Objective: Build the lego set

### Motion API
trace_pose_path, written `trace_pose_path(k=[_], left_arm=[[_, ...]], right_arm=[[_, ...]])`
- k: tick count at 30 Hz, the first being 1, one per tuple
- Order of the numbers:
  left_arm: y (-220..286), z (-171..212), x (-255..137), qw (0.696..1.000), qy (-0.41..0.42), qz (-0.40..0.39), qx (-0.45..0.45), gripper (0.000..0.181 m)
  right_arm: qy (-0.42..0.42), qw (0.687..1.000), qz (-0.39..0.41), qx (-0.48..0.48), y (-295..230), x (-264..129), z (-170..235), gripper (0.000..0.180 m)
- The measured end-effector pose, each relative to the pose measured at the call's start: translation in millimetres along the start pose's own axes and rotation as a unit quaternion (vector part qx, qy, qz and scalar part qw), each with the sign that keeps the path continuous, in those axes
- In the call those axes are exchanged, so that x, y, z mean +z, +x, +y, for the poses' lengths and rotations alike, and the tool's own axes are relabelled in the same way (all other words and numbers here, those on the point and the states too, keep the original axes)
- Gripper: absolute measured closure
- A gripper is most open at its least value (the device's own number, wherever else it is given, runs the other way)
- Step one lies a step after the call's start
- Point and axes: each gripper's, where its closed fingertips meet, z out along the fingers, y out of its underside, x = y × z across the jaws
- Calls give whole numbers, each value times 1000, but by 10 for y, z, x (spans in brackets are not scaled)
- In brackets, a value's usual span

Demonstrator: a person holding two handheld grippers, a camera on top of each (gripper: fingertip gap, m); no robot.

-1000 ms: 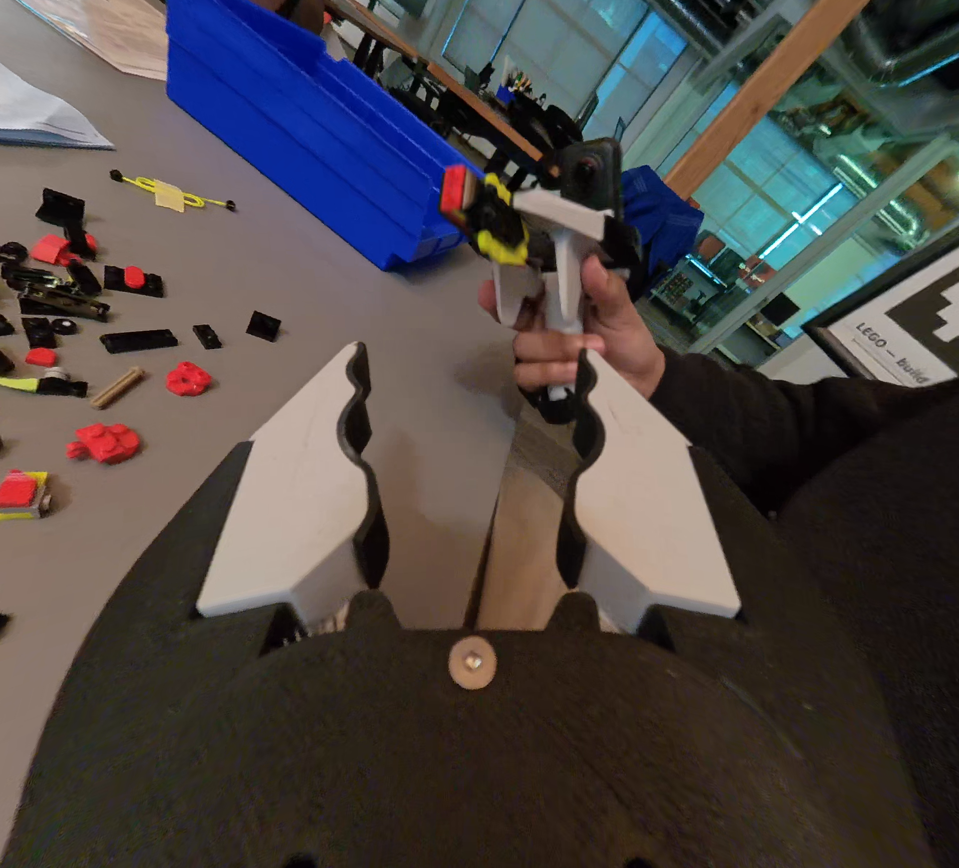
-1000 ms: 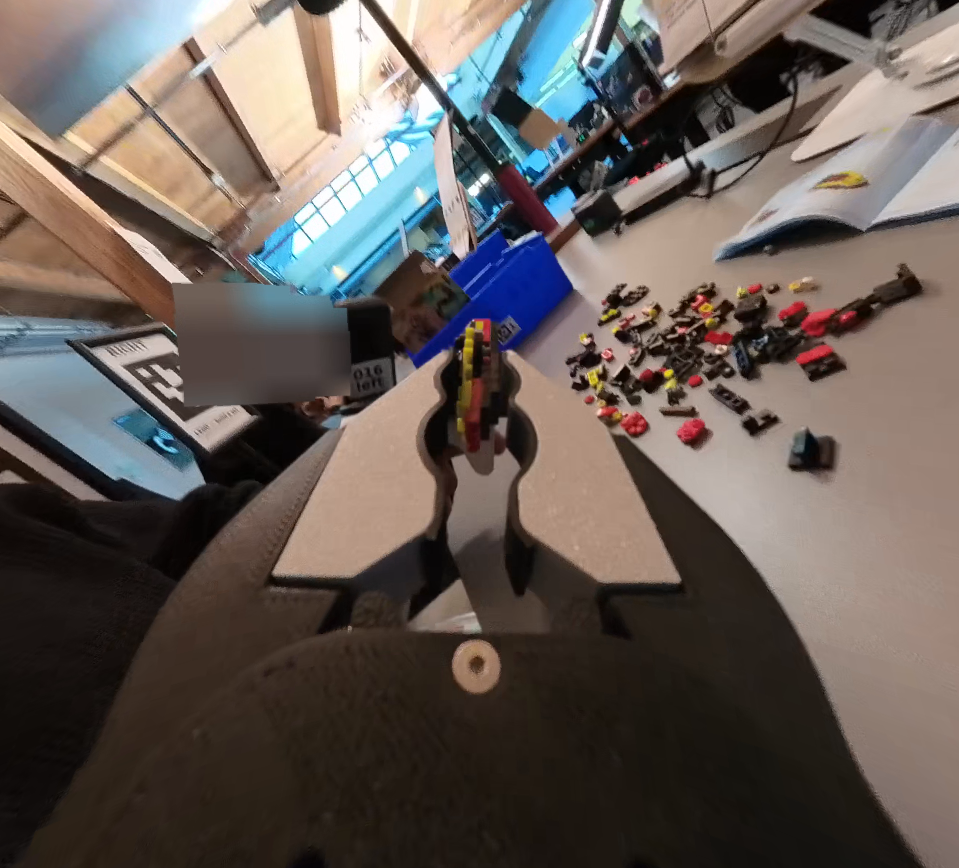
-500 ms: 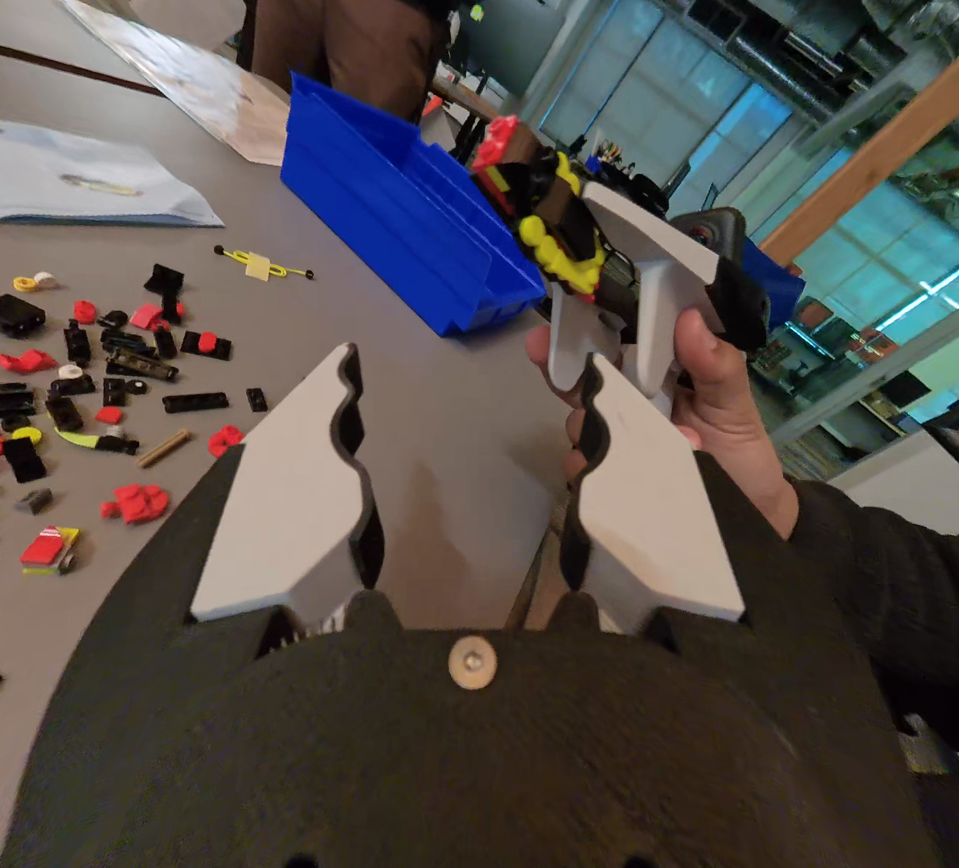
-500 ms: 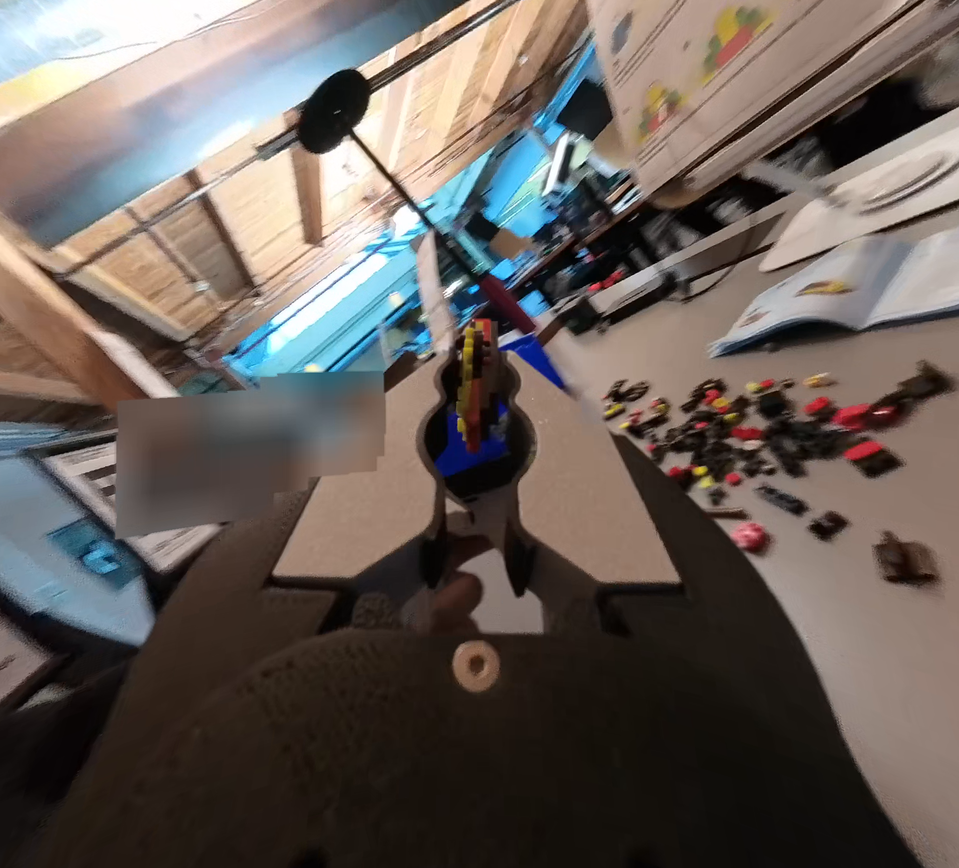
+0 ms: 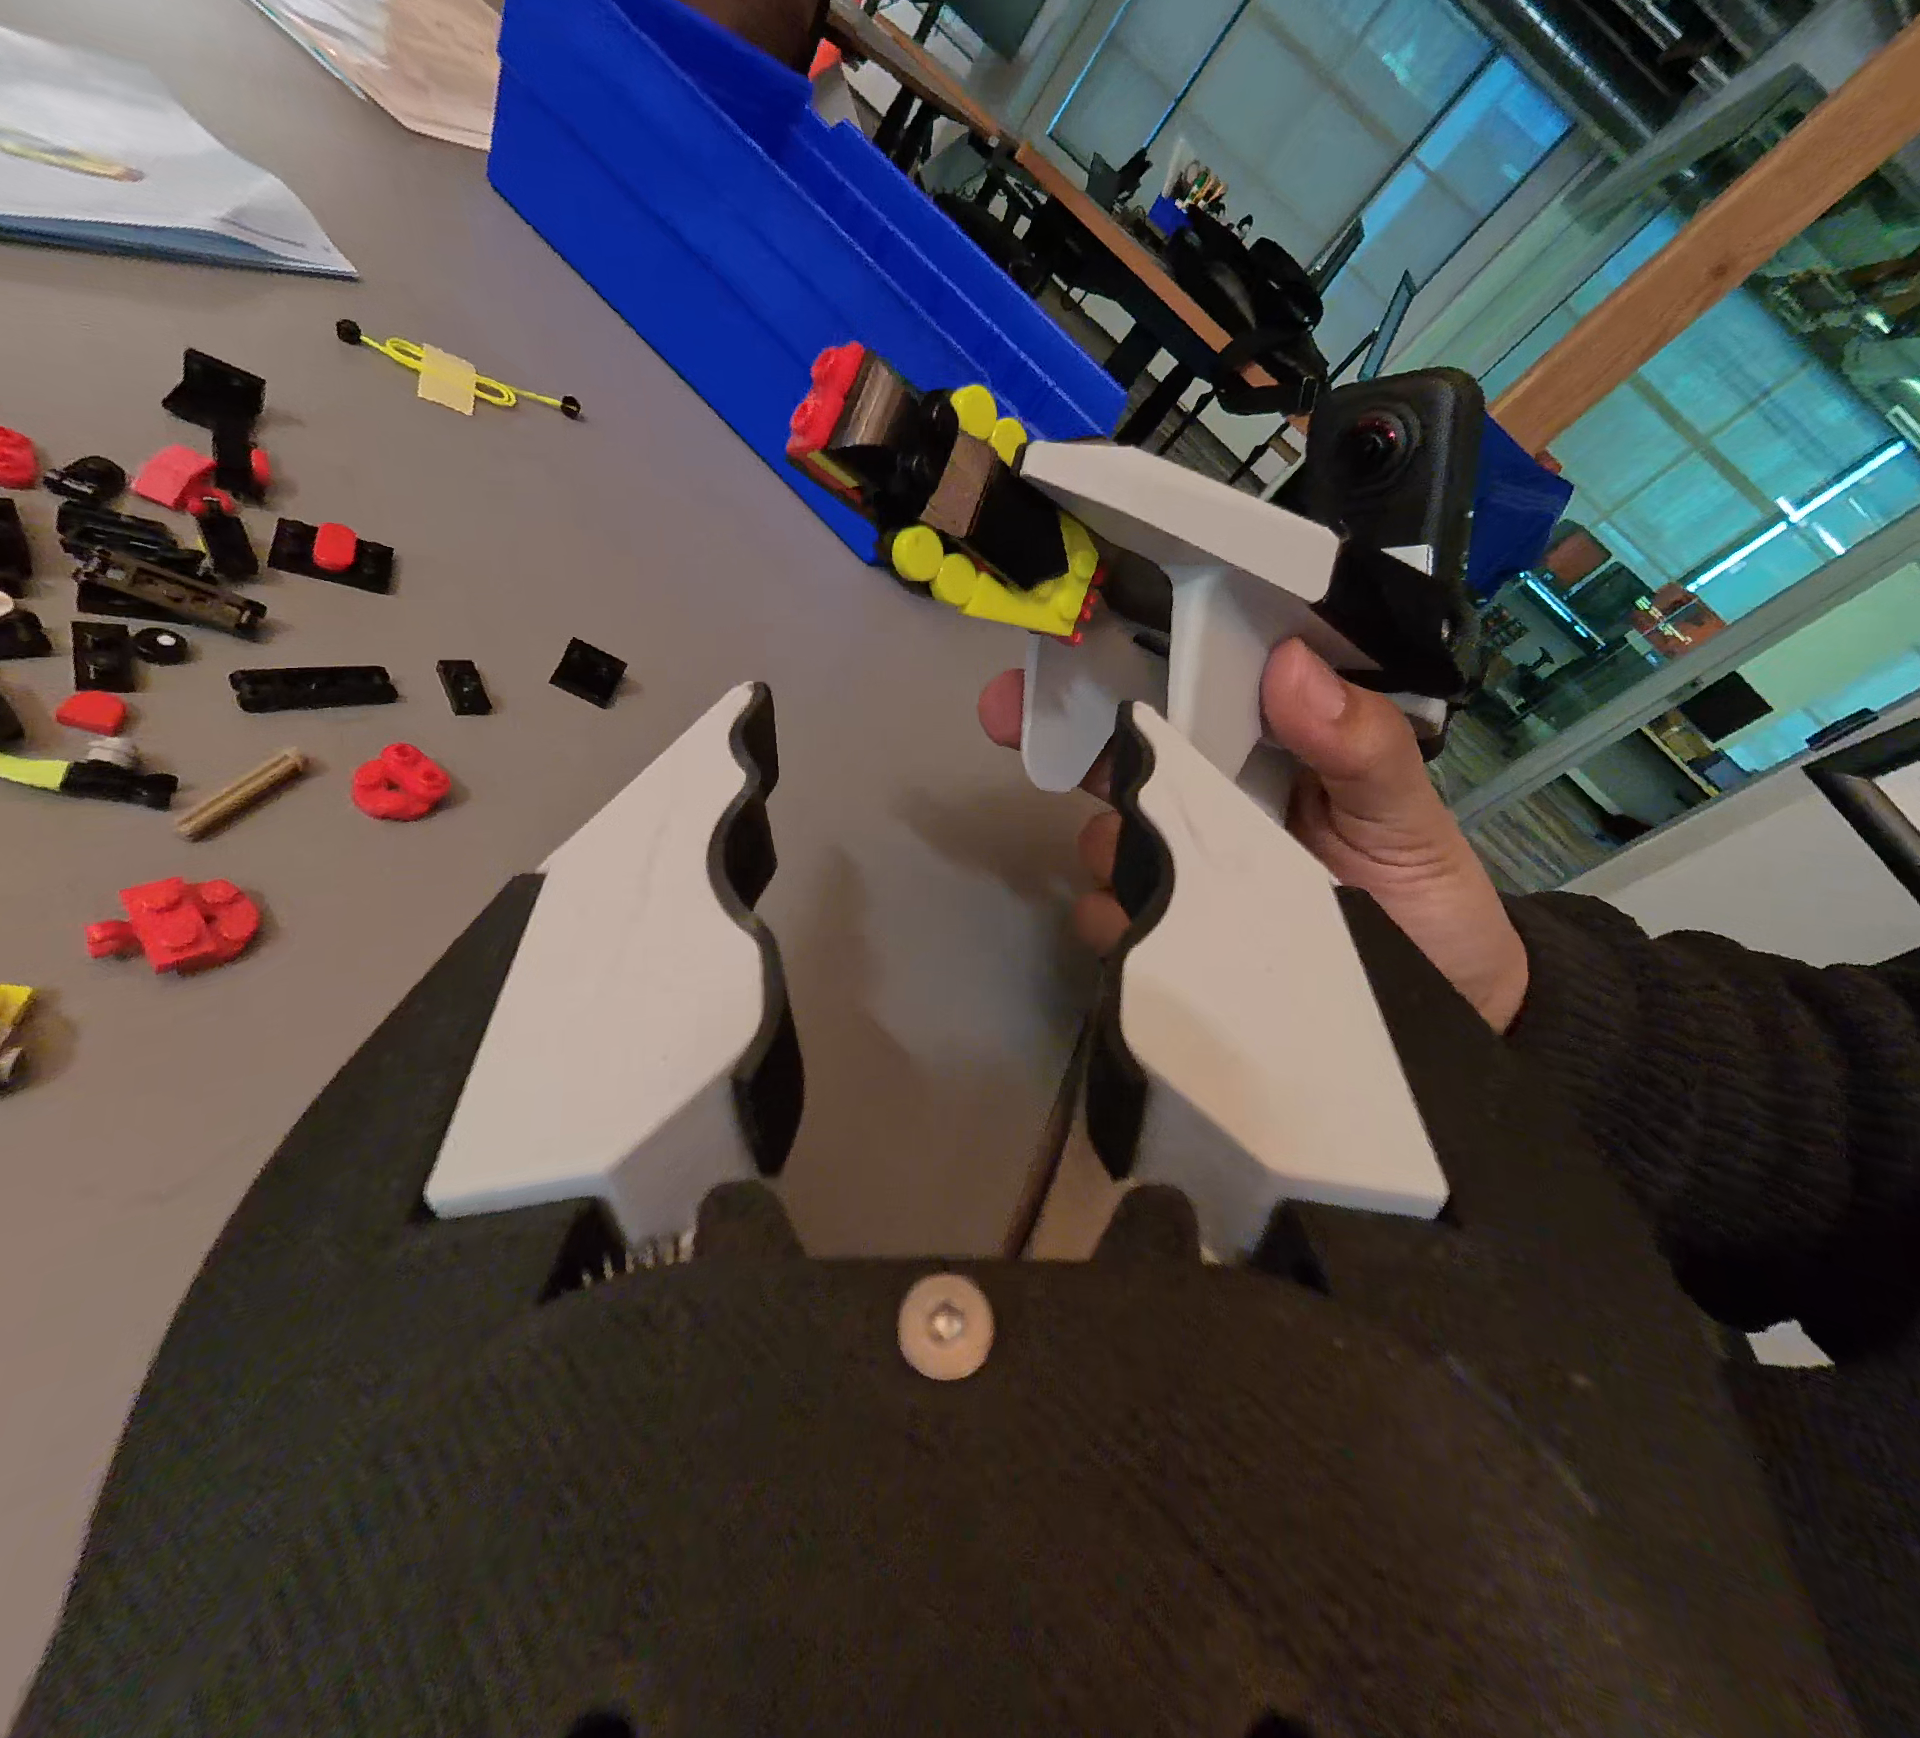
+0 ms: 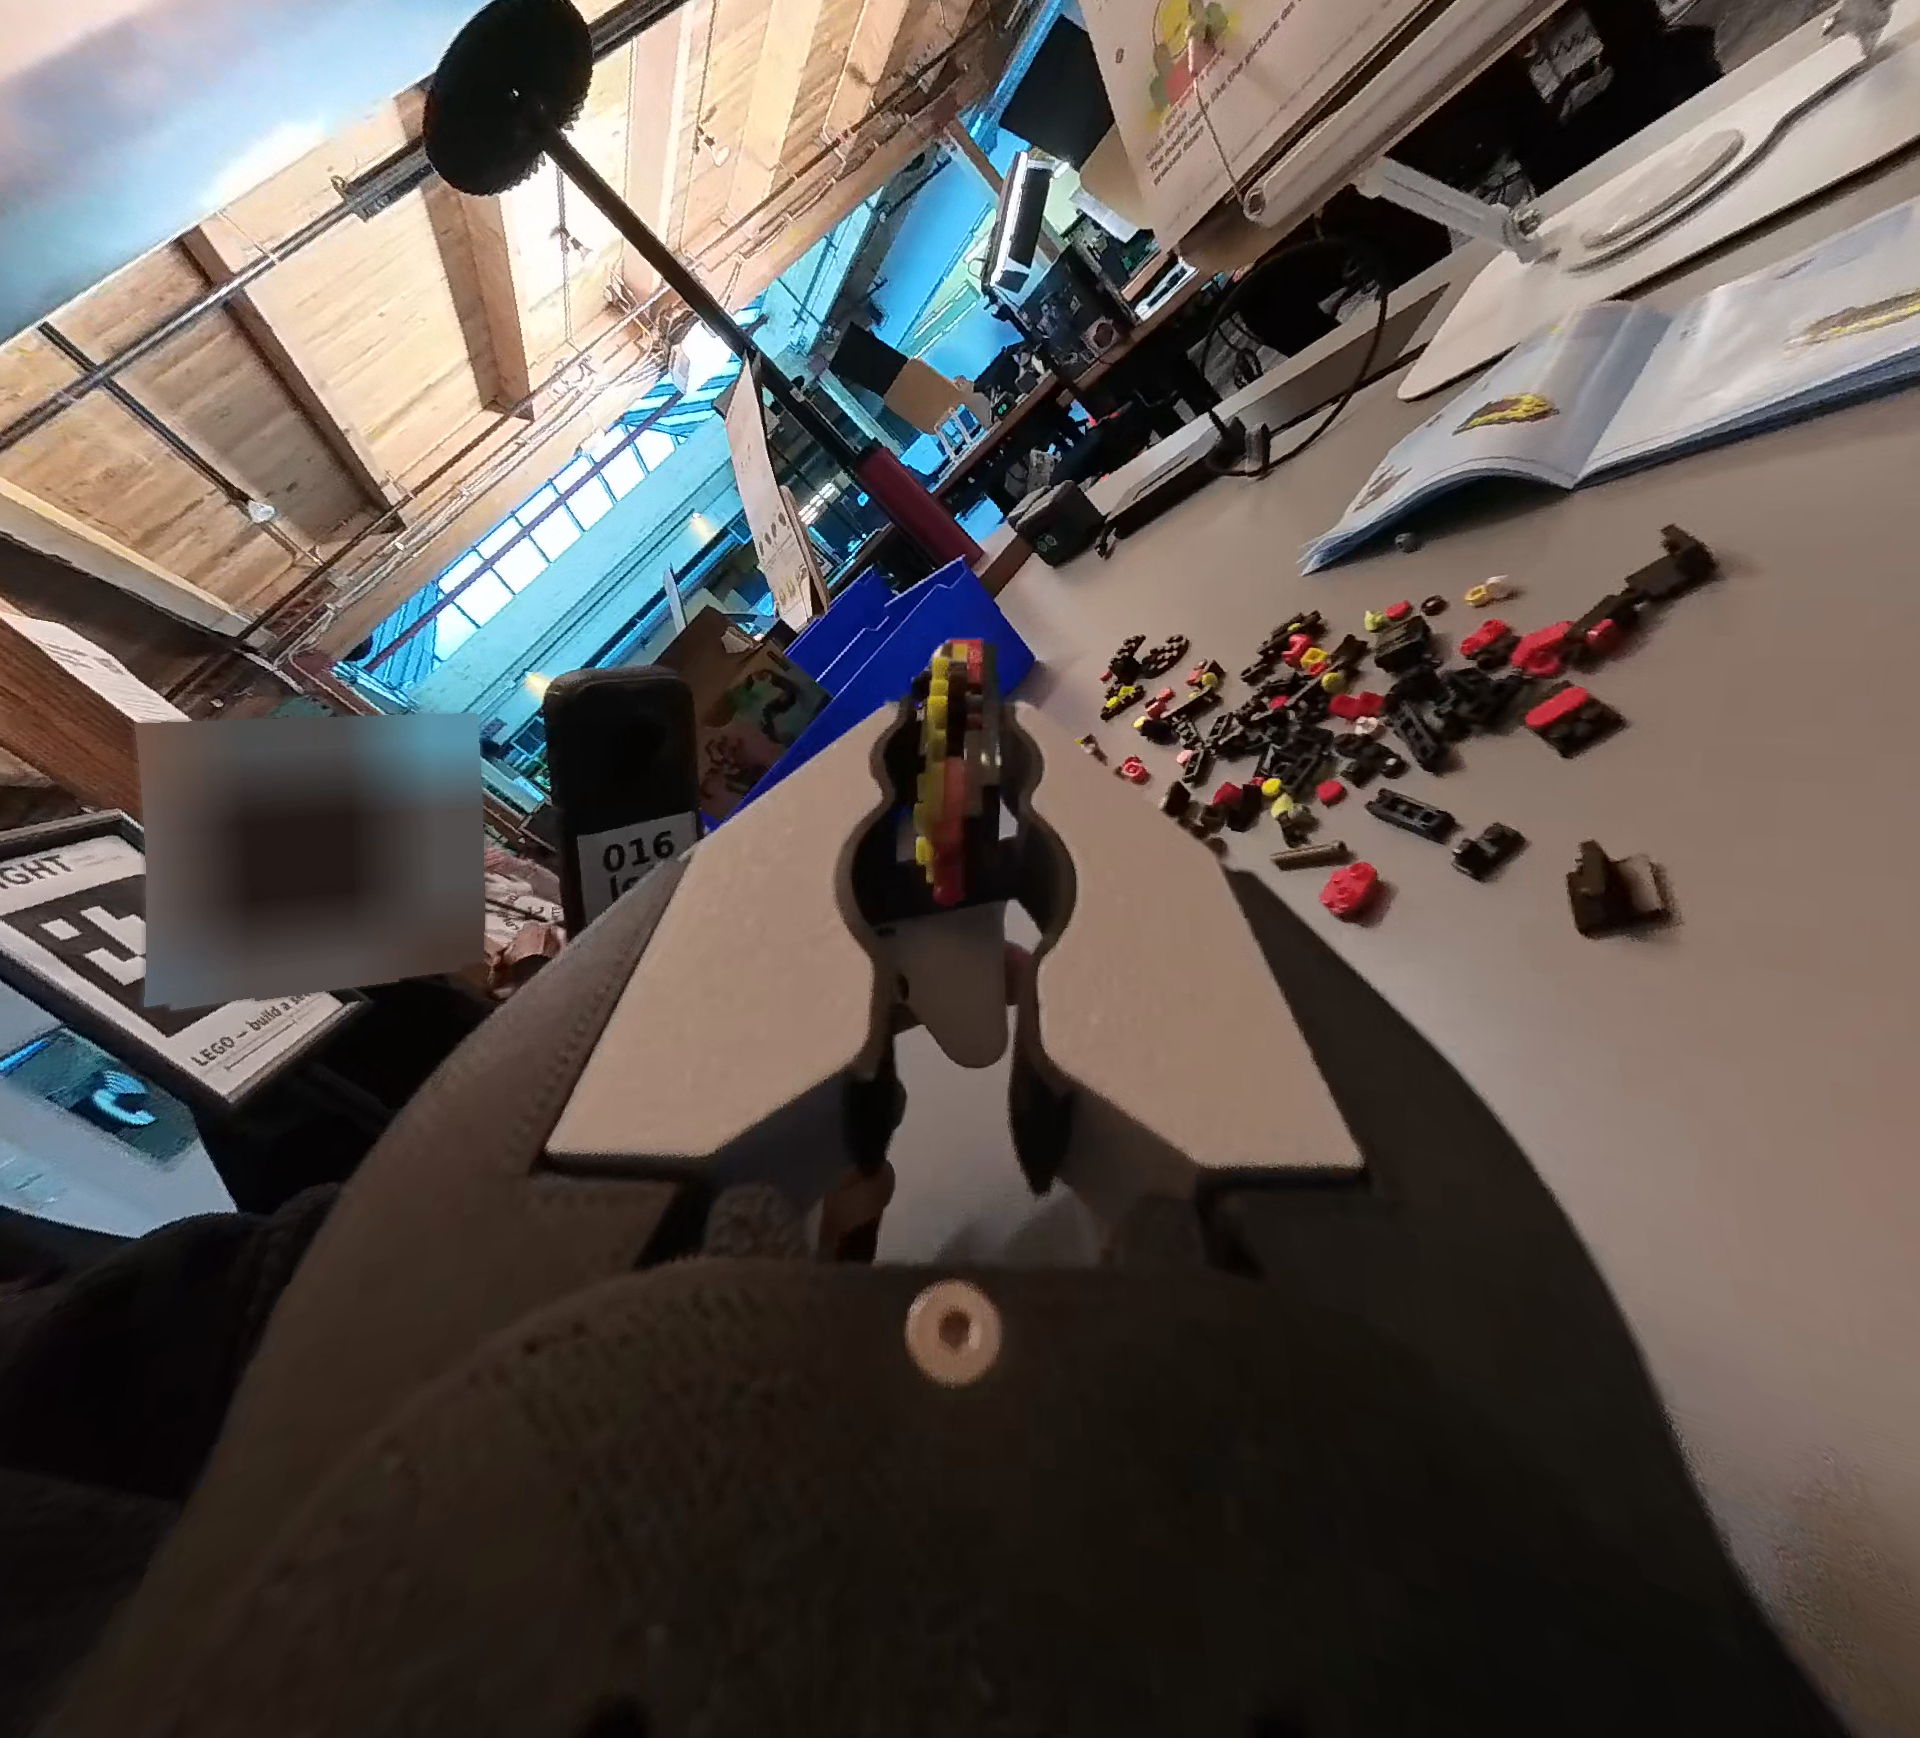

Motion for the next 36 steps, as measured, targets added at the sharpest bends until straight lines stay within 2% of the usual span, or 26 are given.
trace_pose_path(k=[15,22,32,36], left_arm=[[-103,-90,-220,998,17,29,-57,117],[-160,-118,-429,996,27,35,-80,118],[-233,-163,-739,991,59,37,-118,124],[-230,-174,-823,990,67,37,-116,133]], right_arm=[[-61,996,-57,-31,-211,163,219,166],[-110,987,-89,-80,-300,310,353,166],[-171,971,-145,-81,-505,521,660,166],[-184,968,-158,-61,-529,576,722,166]])
